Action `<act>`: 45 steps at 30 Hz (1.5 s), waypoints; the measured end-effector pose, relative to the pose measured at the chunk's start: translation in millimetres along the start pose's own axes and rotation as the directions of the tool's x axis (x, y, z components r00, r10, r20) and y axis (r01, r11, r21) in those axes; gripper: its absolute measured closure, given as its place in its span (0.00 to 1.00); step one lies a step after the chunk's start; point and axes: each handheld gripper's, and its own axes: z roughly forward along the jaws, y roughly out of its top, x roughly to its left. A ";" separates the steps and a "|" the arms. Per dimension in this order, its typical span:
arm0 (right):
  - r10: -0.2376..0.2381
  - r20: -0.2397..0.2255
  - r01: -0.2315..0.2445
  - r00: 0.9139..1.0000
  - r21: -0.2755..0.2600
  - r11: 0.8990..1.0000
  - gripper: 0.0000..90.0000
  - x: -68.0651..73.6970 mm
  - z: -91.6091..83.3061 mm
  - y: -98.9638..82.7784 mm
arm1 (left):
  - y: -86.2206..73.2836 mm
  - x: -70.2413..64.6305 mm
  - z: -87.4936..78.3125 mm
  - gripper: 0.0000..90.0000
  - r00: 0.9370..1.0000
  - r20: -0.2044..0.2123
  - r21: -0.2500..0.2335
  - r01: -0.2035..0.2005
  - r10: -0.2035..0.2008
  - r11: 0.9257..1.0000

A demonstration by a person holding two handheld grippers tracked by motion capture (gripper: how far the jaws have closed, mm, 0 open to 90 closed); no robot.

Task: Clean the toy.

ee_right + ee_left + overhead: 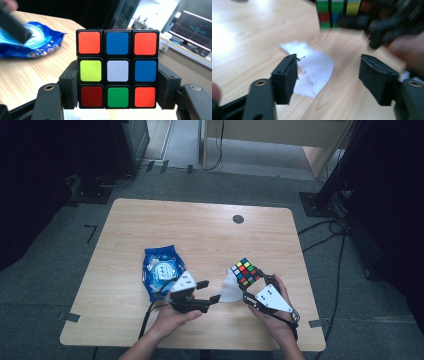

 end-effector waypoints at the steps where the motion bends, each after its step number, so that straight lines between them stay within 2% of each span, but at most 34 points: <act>1: 0.008 0.001 -0.008 1.000 0.001 1.000 0.39 -1.1 -0.4 -0.6 | -3.1 -4.9 11.0 0.42 0.999 -0.030 0.039 -0.022 0.023 0.999; 3: 0.028 0.000 -0.028 1.000 -0.002 1.000 0.39 -2.6 -0.5 -1.0 | -6.6 -8.3 23.9 0.48 0.997 -0.069 0.071 -0.031 0.036 0.997; 6: 0.035 -0.009 -0.035 0.999 -0.002 0.999 0.39 -1.9 0.7 -0.8 | -10.5 -8.4 39.8 0.60 0.993 -0.121 0.114 -0.005 0.019 0.994; 9: 0.046 -0.014 -0.046 0.999 0.002 0.999 0.39 -0.9 1.8 -1.6 | -13.3 -8.7 49.8 0.66 0.988 -0.154 0.141 0.010 0.012 0.990; 13: 0.055 -0.022 -0.055 0.998 0.006 0.998 0.39 -0.4 3.6 -2.4 | -17.5 -11.0 59.3 0.70 0.980 -0.192 0.201 -0.012 0.051 0.979; 15: 0.054 -0.026 -0.054 0.998 0.008 0.999 0.39 0.7 4.4 -2.5 | -16.3 -11.9 60.1 0.77 0.969 -0.234 0.213 -0.026 0.077 0.977; 17: 0.057 -0.028 -0.057 0.998 0.011 0.998 0.39 1.6 5.0 -2.5 | -15.3 -11.0 60.2 0.85 0.965 -0.247 0.221 -0.033 0.088 0.975; 20: 0.057 -0.029 -0.057 0.998 0.015 0.998 0.39 2.6 5.7 -2.6 | -15.6 -6.4 56.0 0.99 0.967 -0.238 0.231 -0.039 0.095 0.972; 22: 0.058 -0.029 -0.057 0.998 0.016 0.998 0.39 2.8 5.5 -2.8 | -18.4 -1.5 50.2 1.00 0.968 -0.235 0.222 -0.031 0.084 0.975; 24: 0.059 -0.029 -0.059 0.998 0.016 0.998 0.39 2.4 5.4 -3.3 | -21.2 3.6 43.6 1.00 0.966 -0.250 0.212 -0.014 0.068 0.977; 30: 0.069 -0.034 -0.068 0.997 0.020 0.997 0.39 2.4 6.4 -4.3 | -31.3 22.8 16.2 1.00 0.951 -0.305 0.203 0.025 0.039 0.979; 34: 0.067 -0.041 -0.066 0.997 0.022 0.998 0.39 4.1 7.2 -3.7 | -37.3 36.8 -1.2 1.00 0.938 -0.348 0.182 0.072 -0.004 0.981; 37: 0.061 -0.044 -0.060 0.997 0.020 0.998 0.39 5.2 8.1 -3.3 | -37.7 42.1 -8.5 1.00 0.932 -0.361 0.168 0.090 -0.024 0.982; 39: 0.063 -0.049 -0.062 0.997 0.019 0.998 0.39 5.9 8.2 -2.9 | -35.0 40.8 -13.1 1.00 0.938 -0.346 0.133 0.089 -0.038 0.987; 40: 0.064 -0.049 -0.063 0.997 0.018 0.998 0.39 6.0 8.2 -2.7 | -31.5 36.5 -14.6 0.98 0.946 -0.322 0.089 0.080 -0.048 0.993; 41: 0.067 -0.050 -0.067 0.996 0.017 0.998 0.39 6.1 8.1 -2.6 | -27.9 32.6 -14.6 0.92 0.952 -0.302 0.073 0.070 -0.045 0.995; 43: 0.075 -0.054 -0.074 0.996 0.016 0.997 0.39 5.6 8.1 -2.6 | -20.2 24.2 -7.6 0.78 0.959 -0.282 0.068 0.060 -0.038 0.996; 44: 0.079 -0.053 -0.079 0.995 0.016 0.997 0.39 5.3 8.4 -2.8 | -16.6 20.6 -1.9 0.71 0.960 -0.277 0.076 0.060 -0.036 0.995; 45: 0.082 -0.053 -0.082 0.995 0.016 0.997 0.39 5.1 8.6 -3.1 | -13.5 17.6 4.6 0.66 0.959 -0.283 0.079 0.062 -0.038 0.995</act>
